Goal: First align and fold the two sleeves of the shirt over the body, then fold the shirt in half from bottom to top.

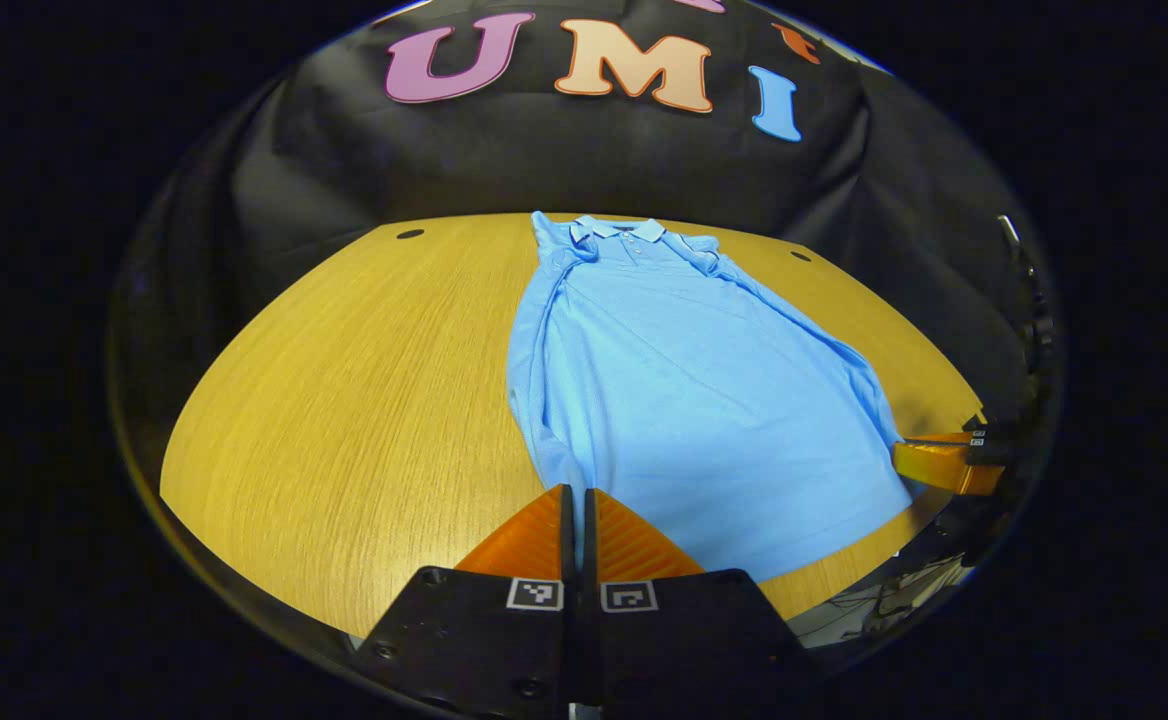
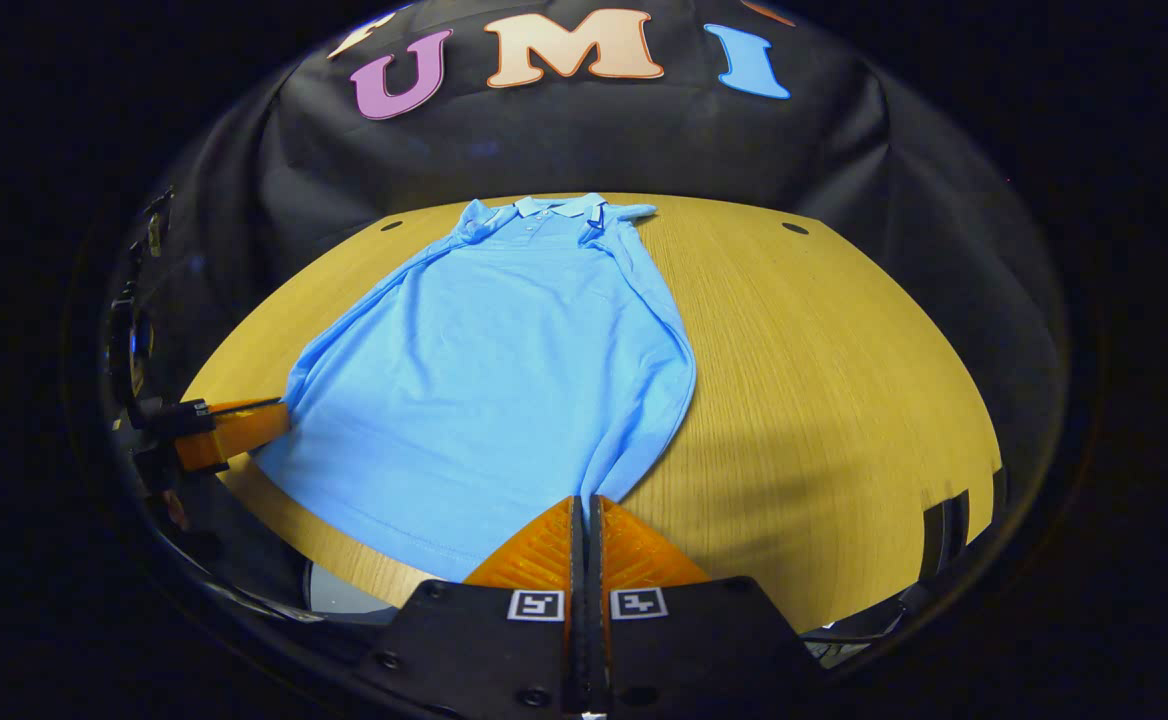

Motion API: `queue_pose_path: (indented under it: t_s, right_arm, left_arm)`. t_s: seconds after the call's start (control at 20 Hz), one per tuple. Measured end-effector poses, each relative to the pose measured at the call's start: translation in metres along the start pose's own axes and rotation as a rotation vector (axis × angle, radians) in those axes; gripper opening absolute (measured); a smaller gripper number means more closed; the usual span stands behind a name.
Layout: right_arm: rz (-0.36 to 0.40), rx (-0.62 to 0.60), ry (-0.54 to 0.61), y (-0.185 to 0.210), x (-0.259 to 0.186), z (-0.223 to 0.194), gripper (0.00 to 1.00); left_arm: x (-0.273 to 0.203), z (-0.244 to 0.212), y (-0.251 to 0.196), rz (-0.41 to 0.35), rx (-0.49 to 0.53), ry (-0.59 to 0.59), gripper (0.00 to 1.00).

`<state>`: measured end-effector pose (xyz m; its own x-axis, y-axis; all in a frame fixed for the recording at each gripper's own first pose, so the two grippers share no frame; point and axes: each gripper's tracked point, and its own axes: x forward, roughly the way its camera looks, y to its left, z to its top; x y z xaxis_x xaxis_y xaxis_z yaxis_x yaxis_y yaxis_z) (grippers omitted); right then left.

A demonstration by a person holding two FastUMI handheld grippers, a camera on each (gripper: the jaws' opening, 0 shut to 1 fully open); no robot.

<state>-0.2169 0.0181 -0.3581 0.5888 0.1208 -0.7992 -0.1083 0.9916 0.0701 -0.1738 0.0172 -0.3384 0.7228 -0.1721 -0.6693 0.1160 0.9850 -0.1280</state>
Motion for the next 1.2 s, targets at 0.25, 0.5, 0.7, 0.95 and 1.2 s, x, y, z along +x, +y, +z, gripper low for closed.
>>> queue_pose_path:
  t_s: [0.25,0.5,0.7,0.95,1.2]
  right_arm:
    - [0.044,0.055,-0.094,0.009,-0.004,0.062,0.02]
    - [0.056,0.073,-0.179,0.015,0.003,0.125,0.02]
    - [0.055,0.100,-0.219,0.013,0.015,0.166,0.03]
    - [0.043,0.120,-0.270,0.006,0.036,0.218,0.03]
    - [0.024,0.141,-0.333,-0.005,0.067,0.278,0.02]
  left_arm:
    - [-0.002,0.042,0.002,-0.029,-0.024,-0.013,0.00]
    - [0.008,0.100,0.007,-0.046,-0.087,-0.068,0.00]
    - [0.022,0.145,0.018,-0.048,-0.088,-0.114,0.00]
    - [0.049,0.201,0.027,-0.056,-0.097,-0.157,0.00]
    - [0.087,0.252,0.037,-0.062,-0.089,-0.188,0.00]
